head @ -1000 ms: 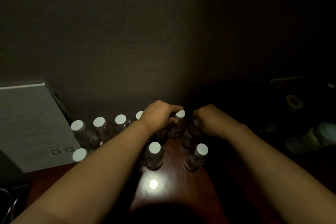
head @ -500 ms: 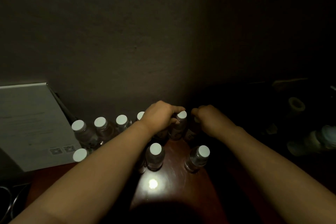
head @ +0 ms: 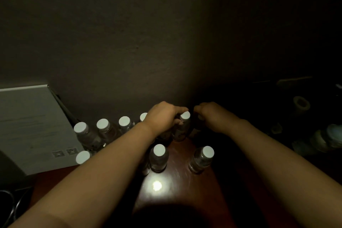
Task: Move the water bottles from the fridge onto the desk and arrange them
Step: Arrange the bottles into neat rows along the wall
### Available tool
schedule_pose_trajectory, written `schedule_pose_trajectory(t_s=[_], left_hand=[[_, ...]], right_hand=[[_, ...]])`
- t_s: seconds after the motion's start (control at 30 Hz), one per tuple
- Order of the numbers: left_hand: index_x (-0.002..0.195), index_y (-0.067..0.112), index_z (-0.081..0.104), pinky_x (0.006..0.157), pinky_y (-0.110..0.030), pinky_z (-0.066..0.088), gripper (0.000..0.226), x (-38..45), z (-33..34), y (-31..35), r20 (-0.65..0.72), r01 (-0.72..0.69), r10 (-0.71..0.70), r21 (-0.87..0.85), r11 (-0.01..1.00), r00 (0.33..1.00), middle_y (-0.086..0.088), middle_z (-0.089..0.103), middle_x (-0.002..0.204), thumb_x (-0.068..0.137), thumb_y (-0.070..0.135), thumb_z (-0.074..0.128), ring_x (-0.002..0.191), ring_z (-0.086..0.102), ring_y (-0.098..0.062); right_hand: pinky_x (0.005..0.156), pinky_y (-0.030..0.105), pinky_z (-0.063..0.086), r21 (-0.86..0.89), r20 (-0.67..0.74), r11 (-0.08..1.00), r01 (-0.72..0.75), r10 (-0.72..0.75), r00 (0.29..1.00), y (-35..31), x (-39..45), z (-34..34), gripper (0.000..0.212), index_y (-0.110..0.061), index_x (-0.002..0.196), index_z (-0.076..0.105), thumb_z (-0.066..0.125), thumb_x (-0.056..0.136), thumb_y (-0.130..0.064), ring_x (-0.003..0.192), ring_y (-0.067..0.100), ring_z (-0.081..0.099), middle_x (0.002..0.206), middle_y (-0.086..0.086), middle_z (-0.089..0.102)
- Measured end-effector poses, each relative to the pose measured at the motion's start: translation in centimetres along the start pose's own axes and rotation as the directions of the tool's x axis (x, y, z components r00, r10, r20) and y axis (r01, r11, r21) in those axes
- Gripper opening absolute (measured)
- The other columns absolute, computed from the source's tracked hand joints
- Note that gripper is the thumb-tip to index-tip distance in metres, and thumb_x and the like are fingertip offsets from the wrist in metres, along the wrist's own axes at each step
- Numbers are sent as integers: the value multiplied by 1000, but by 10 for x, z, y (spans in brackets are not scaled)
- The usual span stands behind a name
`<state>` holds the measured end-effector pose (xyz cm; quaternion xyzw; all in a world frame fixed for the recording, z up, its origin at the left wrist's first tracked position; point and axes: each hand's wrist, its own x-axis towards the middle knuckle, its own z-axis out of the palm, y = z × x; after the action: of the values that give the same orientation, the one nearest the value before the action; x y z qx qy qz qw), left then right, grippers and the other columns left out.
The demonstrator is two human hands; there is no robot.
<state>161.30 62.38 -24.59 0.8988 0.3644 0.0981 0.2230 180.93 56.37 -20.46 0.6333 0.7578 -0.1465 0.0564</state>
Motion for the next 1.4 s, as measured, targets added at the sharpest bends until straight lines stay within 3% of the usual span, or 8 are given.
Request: schedule_pose_trajectory(t_s=[0.23,0.4,0.5,0.63,0.83,1.0,1.23,1.4], left_hand=[[152,29,38,98,-40,49,77,-16,-35,17,29,31,-35,131,991,999,-3,58,140,85,46,72,126,56,-24],[136,23,58,98,-34,52,57,-97,-107,-6,-105,245,-245,-9,969,964,0,68,126,85,45,73,111,65,-13],[121,16,70,94,-30,52,43,-159,-125,-34,-130,420,-422,-44,907,897,-2,74,113,84,38,76,102,70,-14],[124,18,69,92,-24,47,50,-215,-112,-59,8,565,-566,-81,821,824,-2,72,120,80,39,80,110,66,-16],[130,25,64,96,-26,47,64,-235,-66,-82,67,553,-550,-169,816,833,2,70,122,71,24,88,113,64,-15],[109,28,66,88,-35,54,47,-236,-51,-98,11,531,-542,-213,820,840,4,73,102,69,25,89,96,67,-16],[107,24,72,91,-37,54,44,-237,-50,-113,-35,548,-590,-329,769,807,1,75,101,67,18,90,97,68,-18],[97,26,74,87,-39,55,39,-233,-52,-118,-32,507,-543,-312,803,839,3,75,93,63,17,91,91,69,-17]], right_hand=[[86,39,52,-26,-27,997,-78,78,997,-26,-4,-11,43,-16,119,56,72,80,-22,104,31,60,113,10,59],[86,40,53,110,-183,988,-104,123,975,-75,-28,-30,36,-20,116,64,71,82,-31,105,24,63,111,2,66],[88,38,52,207,-186,978,8,31,982,-124,-36,-31,33,-22,115,66,70,84,-33,103,20,64,110,1,68],[86,38,51,153,-133,970,190,-171,976,-183,-26,-8,32,-18,113,64,66,85,-35,100,26,63,106,7,67],[87,40,51,66,-4,967,248,-248,969,-235,0,29,50,-19,132,52,67,86,-35,106,32,60,117,13,61],[80,41,53,-9,74,979,205,-204,976,-246,13,40,48,-14,129,51,66,88,-34,100,37,63,111,17,65],[81,37,52,107,18,986,126,-129,992,-253,24,38,36,-12,120,56,63,85,-18,99,35,62,106,15,67],[74,33,48,171,-30,983,63,-59,998,-260,24,44,31,-13,114,58,66,84,-17,96,34,62,102,14,66]])
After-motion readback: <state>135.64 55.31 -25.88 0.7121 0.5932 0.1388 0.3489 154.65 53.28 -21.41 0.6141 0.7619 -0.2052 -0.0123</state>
